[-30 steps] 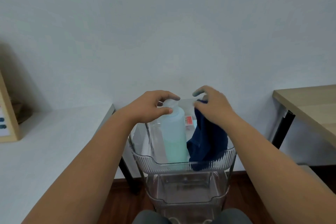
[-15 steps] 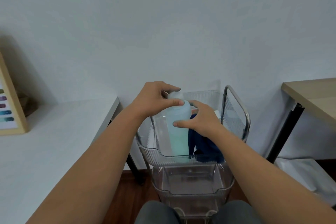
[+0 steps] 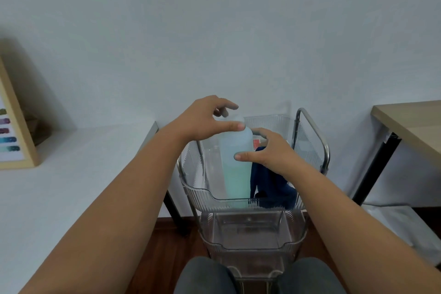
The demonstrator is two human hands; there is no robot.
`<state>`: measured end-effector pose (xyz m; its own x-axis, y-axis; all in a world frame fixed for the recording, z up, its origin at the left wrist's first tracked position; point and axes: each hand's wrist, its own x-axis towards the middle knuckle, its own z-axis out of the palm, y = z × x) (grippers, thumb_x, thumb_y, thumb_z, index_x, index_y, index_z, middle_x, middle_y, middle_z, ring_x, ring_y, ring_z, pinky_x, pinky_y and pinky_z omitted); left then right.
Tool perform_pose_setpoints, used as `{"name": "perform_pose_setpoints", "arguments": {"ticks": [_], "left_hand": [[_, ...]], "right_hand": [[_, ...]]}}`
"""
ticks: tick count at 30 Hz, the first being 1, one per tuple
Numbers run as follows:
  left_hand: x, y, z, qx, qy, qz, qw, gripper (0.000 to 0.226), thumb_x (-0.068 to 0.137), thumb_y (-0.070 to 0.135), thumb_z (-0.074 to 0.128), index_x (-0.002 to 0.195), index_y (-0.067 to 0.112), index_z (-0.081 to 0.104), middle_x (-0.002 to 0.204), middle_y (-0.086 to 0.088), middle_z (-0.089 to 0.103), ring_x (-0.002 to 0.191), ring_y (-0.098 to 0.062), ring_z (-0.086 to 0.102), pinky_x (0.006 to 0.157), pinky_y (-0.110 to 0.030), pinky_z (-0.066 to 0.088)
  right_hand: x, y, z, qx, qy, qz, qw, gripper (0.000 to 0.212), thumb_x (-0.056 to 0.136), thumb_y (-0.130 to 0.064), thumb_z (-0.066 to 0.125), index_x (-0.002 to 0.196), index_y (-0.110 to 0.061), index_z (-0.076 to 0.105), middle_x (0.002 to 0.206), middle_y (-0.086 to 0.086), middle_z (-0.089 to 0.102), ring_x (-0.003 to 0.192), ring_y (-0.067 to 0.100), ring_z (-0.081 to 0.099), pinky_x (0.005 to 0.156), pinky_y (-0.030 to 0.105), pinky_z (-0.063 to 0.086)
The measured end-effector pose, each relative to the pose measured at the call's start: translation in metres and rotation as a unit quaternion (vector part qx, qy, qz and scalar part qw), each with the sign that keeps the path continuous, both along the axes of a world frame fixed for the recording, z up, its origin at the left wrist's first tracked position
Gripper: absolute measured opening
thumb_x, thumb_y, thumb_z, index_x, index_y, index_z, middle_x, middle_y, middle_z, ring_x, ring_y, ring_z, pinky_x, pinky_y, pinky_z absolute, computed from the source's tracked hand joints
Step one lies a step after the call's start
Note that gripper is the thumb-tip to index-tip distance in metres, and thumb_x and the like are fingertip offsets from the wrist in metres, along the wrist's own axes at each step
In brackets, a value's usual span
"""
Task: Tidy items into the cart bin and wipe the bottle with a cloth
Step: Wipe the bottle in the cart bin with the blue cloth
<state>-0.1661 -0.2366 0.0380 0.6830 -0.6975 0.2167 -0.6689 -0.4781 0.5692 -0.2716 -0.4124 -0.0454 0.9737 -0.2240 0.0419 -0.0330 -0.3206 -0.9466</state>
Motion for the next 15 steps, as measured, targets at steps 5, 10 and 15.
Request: {"name": "perform_pose_setpoints", "arguments": {"ticks": [5, 10, 15], "left_hand": [[0.004, 0.008, 0.002, 0.022, 0.042, -0.037, 0.998, 0.053, 0.078, 0.036, 0.079, 0.128, 0.04, 0.061, 0.124, 0.02, 0.064, 0.117, 0.01, 0.053, 0.099, -0.018, 0.036], [-0.001, 0.0, -0.006, -0.026, 0.022, 0.015, 0.999, 0.05, 0.071, 0.049, 0.082, 0.117, 0.037, 0.068, 0.104, 0.011, 0.065, 0.101, 0.001, 0.058, 0.089, -0.018, 0.043], [0.0, -0.001, 0.002, -0.011, 0.006, 0.005, 1.0, 0.044, 0.075, 0.059, 0.073, 0.114, 0.04, 0.067, 0.111, 0.013, 0.061, 0.106, -0.002, 0.055, 0.089, -0.021, 0.042]], "right_hand": [[-0.006, -0.02, -0.001, 0.114, 0.036, -0.064, 0.991, 0.039, 0.068, -0.02, 0.069, 0.102, -0.038, 0.059, 0.071, -0.001, 0.069, 0.063, 0.013, 0.065, 0.061, 0.029, 0.05], [-0.008, -0.03, 0.013, 0.113, -0.057, -0.174, 0.977, 0.035, 0.074, -0.006, 0.057, 0.094, -0.035, 0.055, 0.052, -0.015, 0.055, 0.042, -0.001, 0.051, 0.048, 0.023, 0.044], [-0.008, -0.028, 0.037, 0.05, -0.14, -0.13, 0.98, 0.034, 0.079, -0.004, 0.058, 0.093, -0.034, 0.05, 0.064, -0.008, 0.057, 0.052, 0.0, 0.05, 0.049, 0.011, 0.043]]}}
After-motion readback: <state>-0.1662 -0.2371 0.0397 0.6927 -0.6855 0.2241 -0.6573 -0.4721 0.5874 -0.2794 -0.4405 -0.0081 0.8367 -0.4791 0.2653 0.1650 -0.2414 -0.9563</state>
